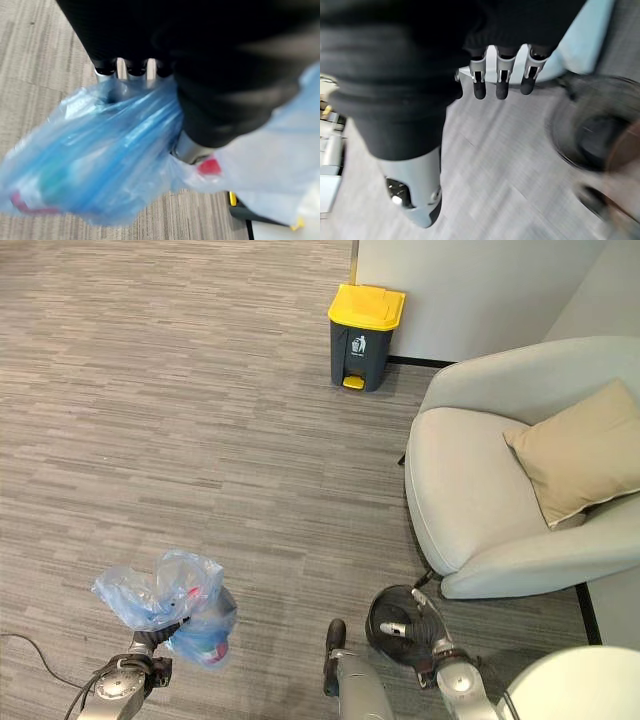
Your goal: Gather garbage on tea table into small bin, then transfer packed bag to large trash can.
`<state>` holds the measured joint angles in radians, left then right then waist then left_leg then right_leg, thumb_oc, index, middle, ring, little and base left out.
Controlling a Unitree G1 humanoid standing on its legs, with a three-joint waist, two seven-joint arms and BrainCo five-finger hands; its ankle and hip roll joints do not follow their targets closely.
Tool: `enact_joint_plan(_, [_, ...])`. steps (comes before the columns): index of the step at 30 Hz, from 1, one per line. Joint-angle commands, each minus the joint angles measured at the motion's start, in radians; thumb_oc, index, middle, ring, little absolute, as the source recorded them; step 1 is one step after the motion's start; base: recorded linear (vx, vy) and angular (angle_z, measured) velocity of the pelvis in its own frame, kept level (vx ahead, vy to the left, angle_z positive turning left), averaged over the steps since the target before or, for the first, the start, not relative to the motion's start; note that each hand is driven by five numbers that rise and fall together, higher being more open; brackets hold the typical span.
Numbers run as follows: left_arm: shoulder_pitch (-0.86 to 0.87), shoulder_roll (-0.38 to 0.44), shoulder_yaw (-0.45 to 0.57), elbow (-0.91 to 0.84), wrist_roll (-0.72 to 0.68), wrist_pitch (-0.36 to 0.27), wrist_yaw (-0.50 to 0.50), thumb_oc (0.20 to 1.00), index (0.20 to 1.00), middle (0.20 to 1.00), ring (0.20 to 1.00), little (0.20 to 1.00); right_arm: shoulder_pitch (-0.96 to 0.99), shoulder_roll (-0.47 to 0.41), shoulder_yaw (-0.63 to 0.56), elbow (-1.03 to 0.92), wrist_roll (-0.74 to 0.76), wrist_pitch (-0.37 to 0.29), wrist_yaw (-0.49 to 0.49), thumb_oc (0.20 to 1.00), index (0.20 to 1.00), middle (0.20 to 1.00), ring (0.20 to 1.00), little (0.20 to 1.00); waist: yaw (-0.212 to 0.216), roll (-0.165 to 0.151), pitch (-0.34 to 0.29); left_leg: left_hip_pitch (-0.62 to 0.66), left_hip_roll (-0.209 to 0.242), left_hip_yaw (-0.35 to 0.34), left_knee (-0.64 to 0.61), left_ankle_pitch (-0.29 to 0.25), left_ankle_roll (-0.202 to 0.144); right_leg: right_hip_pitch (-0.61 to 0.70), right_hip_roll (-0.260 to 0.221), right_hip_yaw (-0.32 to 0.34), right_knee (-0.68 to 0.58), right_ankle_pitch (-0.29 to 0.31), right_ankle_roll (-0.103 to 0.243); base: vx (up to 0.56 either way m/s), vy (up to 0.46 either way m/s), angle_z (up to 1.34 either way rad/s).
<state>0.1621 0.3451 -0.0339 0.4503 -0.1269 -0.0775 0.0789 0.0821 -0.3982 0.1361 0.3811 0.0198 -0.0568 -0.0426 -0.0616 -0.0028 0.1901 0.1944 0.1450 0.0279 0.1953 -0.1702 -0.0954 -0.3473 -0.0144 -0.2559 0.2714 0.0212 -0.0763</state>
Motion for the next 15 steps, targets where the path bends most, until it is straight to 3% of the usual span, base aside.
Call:
enact_joint_plan(1, [-0.008,0.066,0.029,-0.049,0.019,-0.051,0.006,0.2,0.2,0.2,0.2,0.2,0.046,-0.007,-0.028,-0.041,0.013,-0.041,-0.019,1.0,1.0,1.0,1.0,1.0,-0.027,-0.046,-0.055,-0.093,-0.113,0.055,0.099,0.013,0.024,0.122,-0.048,0.019,-0.195,0.01,0.164,0.39,-0.203,-0.16])
enact_joint_plan(2, [-0.02,0.063,0.017,-0.042,0.009,-0.051,0.005,0.2,0.2,0.2,0.2,0.2,0.041,-0.015,-0.03,-0.029,0.015,-0.036,-0.026,1.0,1.0,1.0,1.0,1.0,-0.026,-0.05,-0.05,-0.143,-0.099,0.07,0.137,0.042,0.031,0.157,-0.045,0.026,-0.206,-0.021,0.15,0.19,-0.061,-0.06])
enact_joint_plan(6, [-0.046,0.067,-0.004,-0.038,0.018,-0.051,0.004,0.2,0.2,0.2,0.2,0.2,0.029,-0.027,-0.039,-0.021,0.026,-0.04,-0.037,1.0,1.0,1.0,1.0,1.0,-0.016,-0.074,-0.028,-0.273,-0.105,0.085,0.097,-0.021,0.058,0.209,-0.059,0.055,-0.217,-0.059,0.15,0.22,-0.029,0.01])
enact_joint_plan(7, [-0.05,0.071,-0.007,-0.04,0.019,-0.052,0.004,0.2,0.2,0.2,0.2,0.2,0.028,-0.028,-0.041,-0.02,0.028,-0.04,-0.04,1.0,1.0,1.0,1.0,1.0,-0.014,-0.083,-0.023,-0.318,-0.112,0.083,0.085,-0.001,0.057,0.216,-0.066,0.061,-0.222,-0.06,0.149,0.22,0.001,-0.16])
enact_joint_plan(9, [-0.064,0.081,-0.015,-0.045,0.024,-0.053,0.008,0.2,0.2,0.2,0.2,0.2,0.022,-0.022,-0.039,-0.004,0.032,-0.041,-0.053,1.0,1.0,1.0,1.0,1.0,0.02,-0.08,0.001,-0.463,-0.122,0.061,0.002,0.14,0.036,0.28,-0.041,0.089,-0.255,-0.081,0.144,0.35,0.045,-0.3])
enact_joint_plan(11, [-0.061,0.08,-0.019,-0.053,0.023,-0.051,0.011,0.2,0.2,0.2,0.2,0.2,0.019,-0.013,-0.034,0.009,0.03,-0.04,-0.063,1.0,1.0,1.0,1.0,1.0,0.041,-0.074,0.007,-0.508,-0.128,0.046,-0.054,0.203,0.025,0.315,-0.025,0.109,-0.266,-0.098,0.142,0.44,0.156,-0.32])
enact_joint_plan(12, [-0.04,0.081,-0.012,-0.066,0.026,-0.046,0.006,0.2,0.2,0.2,0.2,0.2,0.022,-0.002,-0.033,0.018,0.017,-0.037,-0.058,1.0,1.0,1.0,1.0,1.0,0.058,-0.065,-0.005,-0.483,-0.121,0.04,-0.115,0.216,0.03,0.359,-0.021,0.141,-0.256,-0.136,0.152,0.55,0.277,-0.51])
enact_joint_plan(15, [-0.031,0.086,-0.005,-0.073,0.027,-0.045,0.003,0.2,0.2,0.2,0.2,0.2,0.023,0.011,-0.031,0.009,-0.001,-0.035,-0.056,1.0,1.0,1.0,1.0,1.0,0.064,-0.078,-0.014,-0.488,-0.135,0.036,-0.063,0.189,0.053,0.376,-0.056,0.159,-0.221,-0.161,0.165,0.37,0.213,-0.62])
